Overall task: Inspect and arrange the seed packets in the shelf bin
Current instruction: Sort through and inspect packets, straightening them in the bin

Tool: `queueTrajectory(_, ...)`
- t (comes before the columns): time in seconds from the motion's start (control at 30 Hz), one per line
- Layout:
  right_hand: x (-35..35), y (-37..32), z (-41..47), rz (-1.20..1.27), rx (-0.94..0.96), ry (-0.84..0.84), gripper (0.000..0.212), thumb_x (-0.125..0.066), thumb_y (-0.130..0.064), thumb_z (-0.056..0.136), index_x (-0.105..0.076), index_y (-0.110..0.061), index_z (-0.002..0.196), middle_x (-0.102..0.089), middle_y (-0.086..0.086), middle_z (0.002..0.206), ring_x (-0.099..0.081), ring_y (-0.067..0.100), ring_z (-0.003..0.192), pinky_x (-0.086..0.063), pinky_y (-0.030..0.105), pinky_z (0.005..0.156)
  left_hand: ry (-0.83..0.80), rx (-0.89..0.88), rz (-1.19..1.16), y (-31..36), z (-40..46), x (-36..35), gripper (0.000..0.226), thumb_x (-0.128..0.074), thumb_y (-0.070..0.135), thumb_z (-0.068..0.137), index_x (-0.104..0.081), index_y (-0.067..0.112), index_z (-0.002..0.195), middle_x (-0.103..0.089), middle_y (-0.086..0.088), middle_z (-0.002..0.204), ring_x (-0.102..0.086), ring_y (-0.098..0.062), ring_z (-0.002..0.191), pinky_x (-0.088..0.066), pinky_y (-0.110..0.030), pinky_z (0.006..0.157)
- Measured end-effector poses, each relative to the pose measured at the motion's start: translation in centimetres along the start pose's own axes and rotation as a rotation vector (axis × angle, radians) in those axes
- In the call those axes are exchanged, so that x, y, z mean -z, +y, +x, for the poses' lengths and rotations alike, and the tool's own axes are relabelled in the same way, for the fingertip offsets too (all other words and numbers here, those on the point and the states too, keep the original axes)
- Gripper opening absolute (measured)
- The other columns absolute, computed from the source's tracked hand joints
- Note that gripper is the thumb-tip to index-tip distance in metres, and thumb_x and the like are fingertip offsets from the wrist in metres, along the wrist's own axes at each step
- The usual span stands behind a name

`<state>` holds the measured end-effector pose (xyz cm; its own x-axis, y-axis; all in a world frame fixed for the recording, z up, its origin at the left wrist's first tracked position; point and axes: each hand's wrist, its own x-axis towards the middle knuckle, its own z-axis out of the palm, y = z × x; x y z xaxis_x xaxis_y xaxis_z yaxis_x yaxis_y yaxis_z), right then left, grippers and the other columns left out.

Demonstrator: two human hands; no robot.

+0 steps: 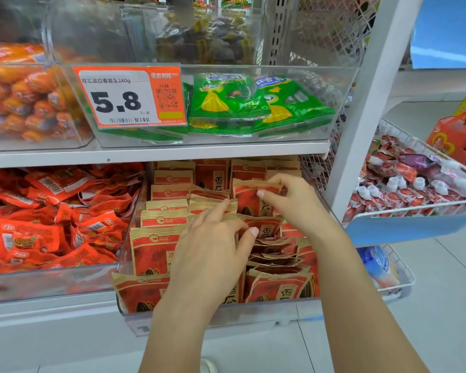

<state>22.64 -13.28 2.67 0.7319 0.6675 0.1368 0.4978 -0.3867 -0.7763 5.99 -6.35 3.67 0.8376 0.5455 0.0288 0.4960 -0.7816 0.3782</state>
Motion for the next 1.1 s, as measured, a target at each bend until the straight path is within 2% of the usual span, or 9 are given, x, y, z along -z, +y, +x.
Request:
queueTrajectory(0.2,-0.3,0.3,0.4,-0.134,-0.085,0.157,0.018,-0.068,-0.034,0.089,-0.071,-0.024,0.104,-0.062,-0.006,0.082,-0.060,0.018,0.087,-0.044,0.030,0.076,0.015,0.005,-0.001,-0.1,0.1,-0.2,0.043,-0.033,0.058,0.098,-0.055,0.042,0.130,-0.020,0.014,0.161,-0.022,-0.011,0.146,-0.021,-0.037,0.118)
queueTrajectory(0.27,-0.4,0.4,0.6,-0.086,-0.128,0.119,0.016,-0.064,-0.031,0.092,-0.070,-0.021,0.104,-0.065,-0.008,0.077,-0.065,0.019,0.087,-0.049,0.031,0.079,0.019,0.003,-0.002,-0.1,0.1,-0.2,0.042,-0.033,0.057,0.098,-0.055,0.042,0.131,-0.021,0.014,0.160,-0.023,-0.011,0.146,-0.022,-0.037,0.117)
queueTrajectory(0.4,-0.4,0.7,0.5,-0.063,-0.190,0.060,0.014,-0.058,-0.025,0.097,-0.068,-0.020,0.105,-0.073,-0.001,0.093,-0.065,0.017,0.090,-0.045,0.025,0.068,0.022,0.005,-0.008,-0.1,0.1,-0.3,0.041,-0.034,0.057,0.098,-0.055,0.042,0.130,-0.021,0.014,0.160,-0.023,-0.011,0.146,-0.022,-0.038,0.117)
queueTrajectory(0.57,-0.1,0.2,0.1,-0.125,-0.212,-0.127,0.040,-0.043,-0.042,0.102,-0.068,-0.014,0.115,-0.069,0.006,0.108,-0.060,0.025,0.108,-0.044,0.034,0.088,0.027,0.007,-0.001,-0.2,0.1,-0.4,0.044,-0.033,0.058,0.098,-0.052,0.040,0.134,-0.020,0.014,0.161,-0.022,-0.011,0.146,-0.023,-0.037,0.117)
queueTrajectory(0.73,0.5,-0.3,-0.4,-0.132,-0.217,-0.205,0.070,-0.044,-0.056,0.097,-0.030,-0.015,0.152,-0.042,0.006,0.152,-0.042,0.026,0.137,-0.036,0.040,0.110,0.025,0.014,-0.009,-0.1,0.1,-0.3,0.045,-0.033,0.058,0.098,-0.051,0.040,0.136,-0.020,0.015,0.160,-0.021,-0.010,0.146,-0.022,-0.036,0.116)
queueTrajectory(0.83,1.8,-0.7,-0.6,-0.031,-0.152,-0.182,0.076,-0.067,-0.053,0.085,-0.038,-0.022,0.147,-0.048,0.001,0.147,-0.048,0.019,0.132,-0.040,0.043,0.110,0.026,0.015,-0.013,-0.1,0.1,-0.3,0.045,-0.033,0.058,0.098,-0.050,0.040,0.136,-0.020,0.015,0.160,-0.022,-0.010,0.146,-0.022,-0.036,0.117)
queueTrajectory(0.9,2.8,-0.8,-0.8,-0.092,-0.137,-0.264,0.066,-0.077,-0.050,0.076,-0.055,-0.026,0.133,-0.054,-0.003,0.140,-0.051,0.015,0.127,-0.042,0.041,0.108,0.025,0.015,-0.010,-0.1,0.2,-0.3,0.045,-0.033,0.058,0.098,-0.050,0.041,0.136,-0.021,0.015,0.160,-0.022,-0.011,0.146,-0.023,-0.037,0.116)
queueTrajectory(1.0,2.8,-0.9,-1.5,-0.249,-0.210,-0.405,0.061,-0.081,-0.042,0.075,-0.059,-0.028,0.131,-0.051,-0.004,0.140,-0.050,0.016,0.126,-0.045,0.035,0.103,0.025,0.016,-0.007,-0.1,0.2,-0.3,0.045,-0.033,0.058,0.098,-0.050,0.041,0.136,-0.022,0.015,0.160,-0.023,-0.012,0.146,-0.023,-0.038,0.116)
queueTrajectory(1.1,1.3,-0.6,-1.5,-0.252,-0.203,-0.348,0.032,-0.074,-0.030,0.085,-0.071,-0.026,0.117,-0.066,-0.004,0.118,-0.059,0.011,0.090,-0.050,0.029,0.081,0.028,0.018,-0.007,-0.1,0.2,-0.3,0.045,-0.033,0.057,0.098,-0.049,0.040,0.136,-0.021,0.014,0.160,-0.022,-0.012,0.146,-0.023,-0.038,0.117)
